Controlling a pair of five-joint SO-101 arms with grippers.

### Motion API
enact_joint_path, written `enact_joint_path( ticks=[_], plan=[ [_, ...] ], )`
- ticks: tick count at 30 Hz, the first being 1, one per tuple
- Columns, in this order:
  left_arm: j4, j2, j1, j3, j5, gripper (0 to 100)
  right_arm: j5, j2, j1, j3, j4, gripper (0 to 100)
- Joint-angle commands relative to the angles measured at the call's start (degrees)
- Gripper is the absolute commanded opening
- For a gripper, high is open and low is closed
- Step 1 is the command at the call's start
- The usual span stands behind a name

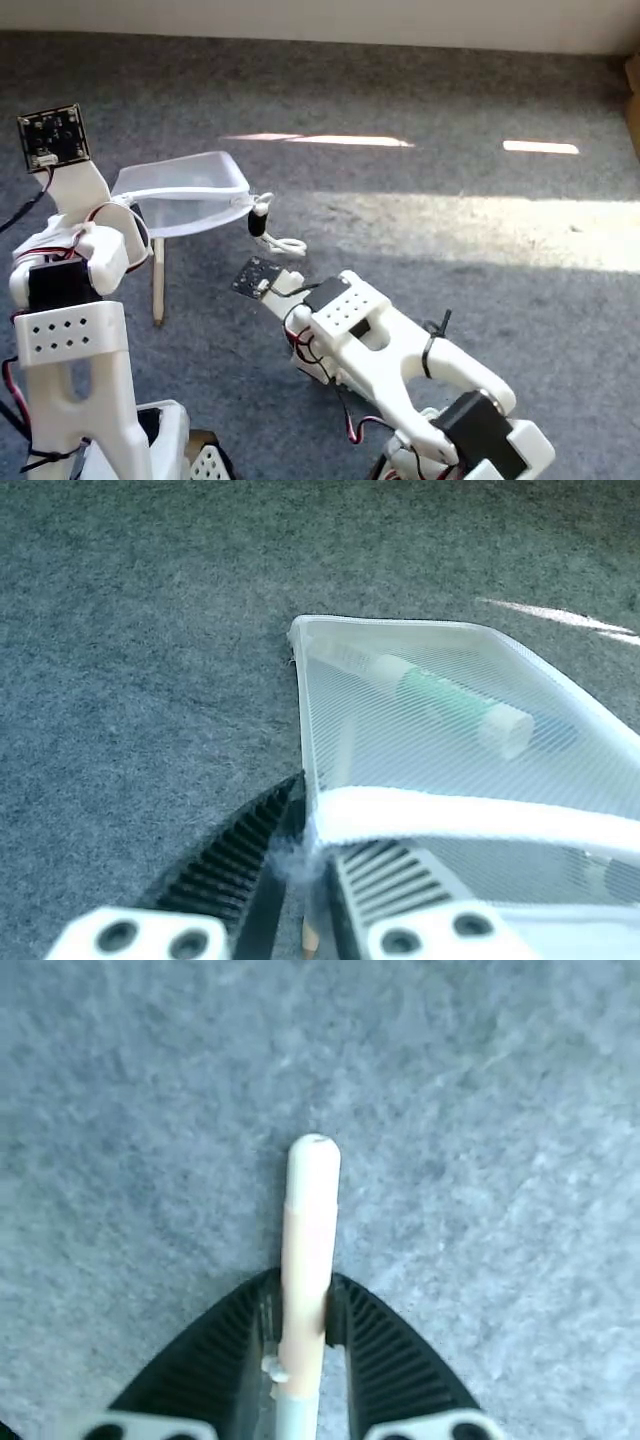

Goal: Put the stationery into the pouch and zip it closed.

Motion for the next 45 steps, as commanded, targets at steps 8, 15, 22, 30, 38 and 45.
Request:
enact_joint_path(
  ticks=[8,15,22,30,38,45],
  plan=[
    [-0.88,0.31,0.75,0.13,-0.53,1,-3.08,-32.13,-0.48,9.98,0.4,0.5],
    [-0.88,0.31,1.01,0.13,-0.53,1,-9.23,-47.6,-6.46,13.67,0.48,0.5],
    [-0.88,0.31,1.01,0.13,-0.53,1,-10.73,-62.64,-8.48,16.22,0.57,0.5],
    [-0.88,0.31,1.01,0.22,-0.53,1,-14.95,-75.47,-10.86,16.75,-0.4,0.5],
    [-0.97,0.31,0.92,0.84,-0.53,1,-15.21,-74.24,-10.86,17.27,-22.29,0.5],
    [-0.97,0.31,0.92,0.84,-0.53,1,-15.21,-68.44,-10.86,16.84,-36.62,0.5]
  ],
)
